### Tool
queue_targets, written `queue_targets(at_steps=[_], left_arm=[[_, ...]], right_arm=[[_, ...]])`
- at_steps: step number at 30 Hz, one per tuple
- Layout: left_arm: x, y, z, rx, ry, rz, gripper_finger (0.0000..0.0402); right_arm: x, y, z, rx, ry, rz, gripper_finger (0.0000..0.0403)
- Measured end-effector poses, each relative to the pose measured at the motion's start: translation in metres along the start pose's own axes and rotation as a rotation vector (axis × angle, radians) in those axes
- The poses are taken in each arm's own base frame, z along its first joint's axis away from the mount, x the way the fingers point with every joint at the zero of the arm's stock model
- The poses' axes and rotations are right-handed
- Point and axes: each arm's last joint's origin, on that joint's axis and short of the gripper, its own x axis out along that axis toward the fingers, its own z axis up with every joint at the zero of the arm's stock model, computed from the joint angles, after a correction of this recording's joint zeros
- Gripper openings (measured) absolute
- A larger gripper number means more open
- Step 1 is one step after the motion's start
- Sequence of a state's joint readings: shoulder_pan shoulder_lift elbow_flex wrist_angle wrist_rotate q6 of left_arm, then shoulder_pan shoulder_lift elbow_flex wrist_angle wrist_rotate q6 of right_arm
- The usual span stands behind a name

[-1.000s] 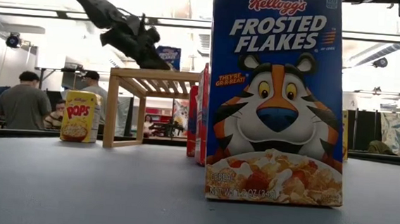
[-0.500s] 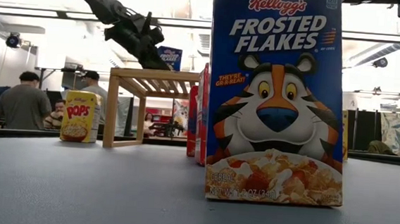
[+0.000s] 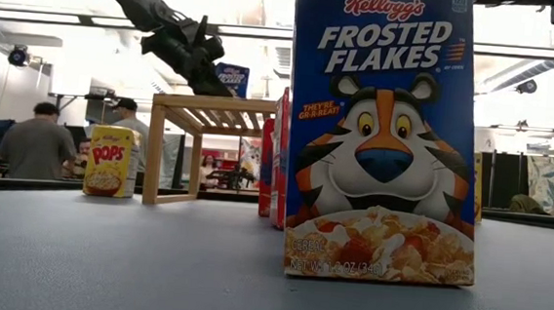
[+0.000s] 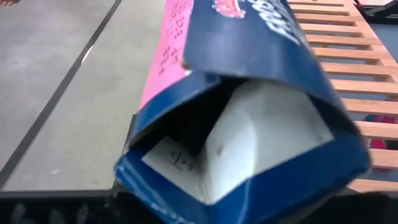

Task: Stack cereal on shelf
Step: Put the top blue cereal box on the shelf

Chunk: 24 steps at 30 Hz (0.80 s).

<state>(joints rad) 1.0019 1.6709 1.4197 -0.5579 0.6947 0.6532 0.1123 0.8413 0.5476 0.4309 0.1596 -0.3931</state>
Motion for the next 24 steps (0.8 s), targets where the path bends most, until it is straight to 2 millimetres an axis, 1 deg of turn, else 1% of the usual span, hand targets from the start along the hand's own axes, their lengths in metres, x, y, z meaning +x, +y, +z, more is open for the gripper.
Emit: queue_targets(at_steps=[3,8,13,16,24], left_arm=[[0.002,-0.001,-0.003,-0.019,0.005,-0.008,0.0168],[0.007,-0.001,-0.012,-0.05,0.05,0.017,0.0208],[0.007,-0.001,-0.013,-0.054,0.056,0.032,0.0238],[0.007,-0.001,-0.013,-0.052,0.055,0.033,0.0246],[0.006,-0.002,-0.012,-0.06,0.057,0.029,0.0248]], right_arm=[[0.0,0.0,0.0,0.0,0.0,0.0,0.0237],[0.0,0.0,0.0,0.001,-0.001,0.0,0.0237],[0.0,0.0,0.0,0.001,-0.001,0.0,0.0238],[0.0,0.0,0.0,0.001,-0.001,0.0,0.0238],[0.0,0.0,0.0,0.001,-0.001,0.0,0.0237]])
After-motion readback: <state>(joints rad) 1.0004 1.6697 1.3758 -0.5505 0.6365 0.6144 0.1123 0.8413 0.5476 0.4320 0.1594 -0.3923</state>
